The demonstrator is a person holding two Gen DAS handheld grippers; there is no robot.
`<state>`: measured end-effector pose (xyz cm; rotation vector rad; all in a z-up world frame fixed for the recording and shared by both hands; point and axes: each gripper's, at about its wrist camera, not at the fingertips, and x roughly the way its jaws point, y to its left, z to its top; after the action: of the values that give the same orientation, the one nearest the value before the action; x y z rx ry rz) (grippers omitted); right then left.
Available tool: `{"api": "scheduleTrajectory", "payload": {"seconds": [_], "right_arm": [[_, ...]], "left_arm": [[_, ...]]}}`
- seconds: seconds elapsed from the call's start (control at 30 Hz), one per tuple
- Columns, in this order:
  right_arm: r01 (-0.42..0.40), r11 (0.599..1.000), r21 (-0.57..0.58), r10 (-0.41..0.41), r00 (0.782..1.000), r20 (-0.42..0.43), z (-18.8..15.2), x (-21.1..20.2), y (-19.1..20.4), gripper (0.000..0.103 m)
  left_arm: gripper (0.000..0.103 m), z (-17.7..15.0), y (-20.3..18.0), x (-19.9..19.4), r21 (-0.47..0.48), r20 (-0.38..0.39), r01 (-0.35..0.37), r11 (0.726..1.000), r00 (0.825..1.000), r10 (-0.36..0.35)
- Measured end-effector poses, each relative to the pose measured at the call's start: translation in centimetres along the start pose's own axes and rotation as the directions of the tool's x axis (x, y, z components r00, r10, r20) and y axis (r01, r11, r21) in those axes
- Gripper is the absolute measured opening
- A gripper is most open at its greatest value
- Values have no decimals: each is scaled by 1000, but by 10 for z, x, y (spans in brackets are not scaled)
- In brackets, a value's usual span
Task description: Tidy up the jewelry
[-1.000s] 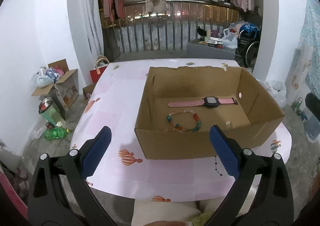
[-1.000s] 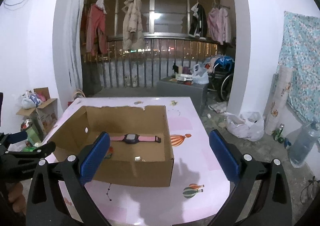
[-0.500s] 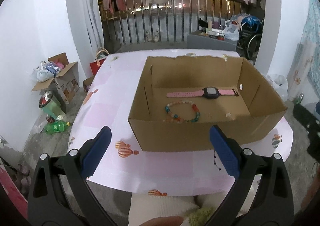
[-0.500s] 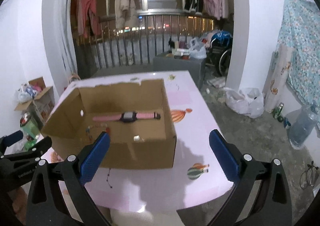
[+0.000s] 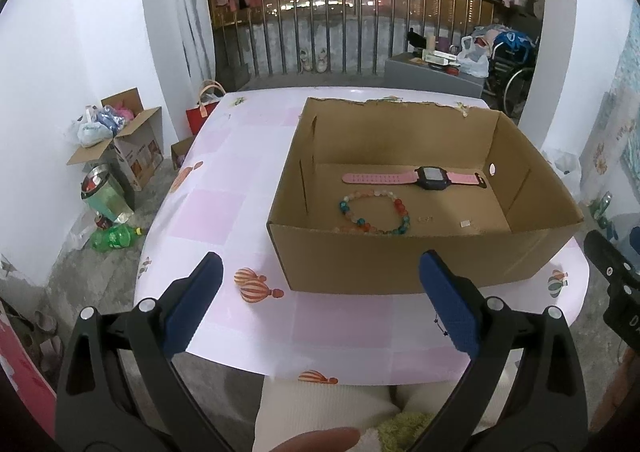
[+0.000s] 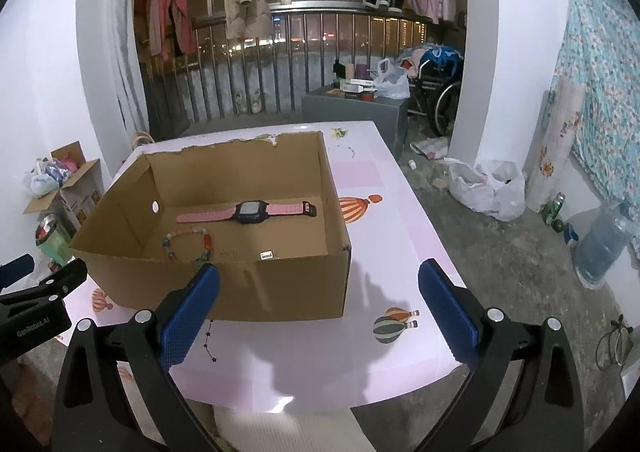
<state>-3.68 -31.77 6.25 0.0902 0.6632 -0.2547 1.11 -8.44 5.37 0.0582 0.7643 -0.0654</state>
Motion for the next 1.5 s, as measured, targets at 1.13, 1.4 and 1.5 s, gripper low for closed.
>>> {"api": "scheduleTrajectory", "payload": {"seconds": [1.13, 1.4, 1.5], "right_arm": [[-14, 1000, 1, 14, 999, -31, -4, 5, -1, 97], [-5, 1000, -5, 5, 999, -37, -8, 4, -4, 97], [-2, 1000, -4, 1, 999, -41, -9, 4, -7, 97]], "left_arm": [[95, -2, 3, 12, -9, -47, 21, 1000, 999, -22], [95, -4, 1, 13, -11, -53, 27, 1000, 998, -27], [95, -5, 2, 14, -9, -54, 26, 1000, 998, -26]]}}
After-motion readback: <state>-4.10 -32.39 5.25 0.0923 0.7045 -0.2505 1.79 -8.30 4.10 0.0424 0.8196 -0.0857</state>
